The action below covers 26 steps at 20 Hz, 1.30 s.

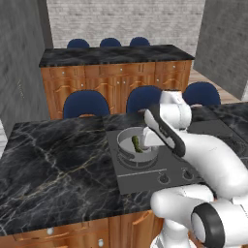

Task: Put the squash and eggplant in the pot. Retrieve the spatula and lightly stir the vegetables in the pot.

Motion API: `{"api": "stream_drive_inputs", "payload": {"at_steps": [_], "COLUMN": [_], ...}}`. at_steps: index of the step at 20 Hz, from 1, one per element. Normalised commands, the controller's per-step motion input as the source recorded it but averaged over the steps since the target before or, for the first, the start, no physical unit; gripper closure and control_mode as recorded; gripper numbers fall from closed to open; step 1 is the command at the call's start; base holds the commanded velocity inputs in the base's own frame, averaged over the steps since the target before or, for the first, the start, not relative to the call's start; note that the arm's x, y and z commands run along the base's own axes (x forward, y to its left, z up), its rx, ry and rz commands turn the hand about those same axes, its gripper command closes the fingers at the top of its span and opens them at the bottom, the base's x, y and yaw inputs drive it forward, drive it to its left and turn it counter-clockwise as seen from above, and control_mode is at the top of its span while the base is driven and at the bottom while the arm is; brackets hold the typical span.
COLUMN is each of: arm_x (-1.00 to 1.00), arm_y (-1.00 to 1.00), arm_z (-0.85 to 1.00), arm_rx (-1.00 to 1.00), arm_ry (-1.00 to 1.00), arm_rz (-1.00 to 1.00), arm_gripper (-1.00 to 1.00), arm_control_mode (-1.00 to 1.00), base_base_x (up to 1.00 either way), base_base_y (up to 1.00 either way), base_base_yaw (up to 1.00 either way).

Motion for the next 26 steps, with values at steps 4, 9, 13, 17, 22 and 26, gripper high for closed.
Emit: {"api": "stream_drive_inputs", "payload": {"at_steps": [4, 9, 13, 17, 22, 26], "arm_x": [-0.68, -0.13, -0.07, 0.00, 0.00, 0.00], "arm_y": [0.00, 0.00, -0.01, 0.00, 0.00, 0.00], "arm_z": [0.10, 0.00, 0.00, 0.00, 0.00, 0.00], "arm_rx": [0.00, 0.00, 0.00, 0.00, 0.00, 0.00], "arm_ry": [-0.10, -0.04, 0.00, 0.00, 0.00, 0.00], "arm_rz": [0.06, 0.03, 0.00, 0.00, 0.00, 0.00], "arm_gripper": [-1.00, -1.00, -1.00, -1.00, -1.00, -1.00], "arm_control_mode": [-1.00, -1.00, 1.00, 1.00, 1.00, 1.00], "base_base_x": [0.00, 0.00, -0.14, -0.67, -0.41, 0.00], "base_base_y": [0.00, 0.00, -0.03, -0.42, -0.91, -1.00], "base_base_yaw": [0.00, 0.00, -0.01, -0.06, -0.11, -0.13]}}
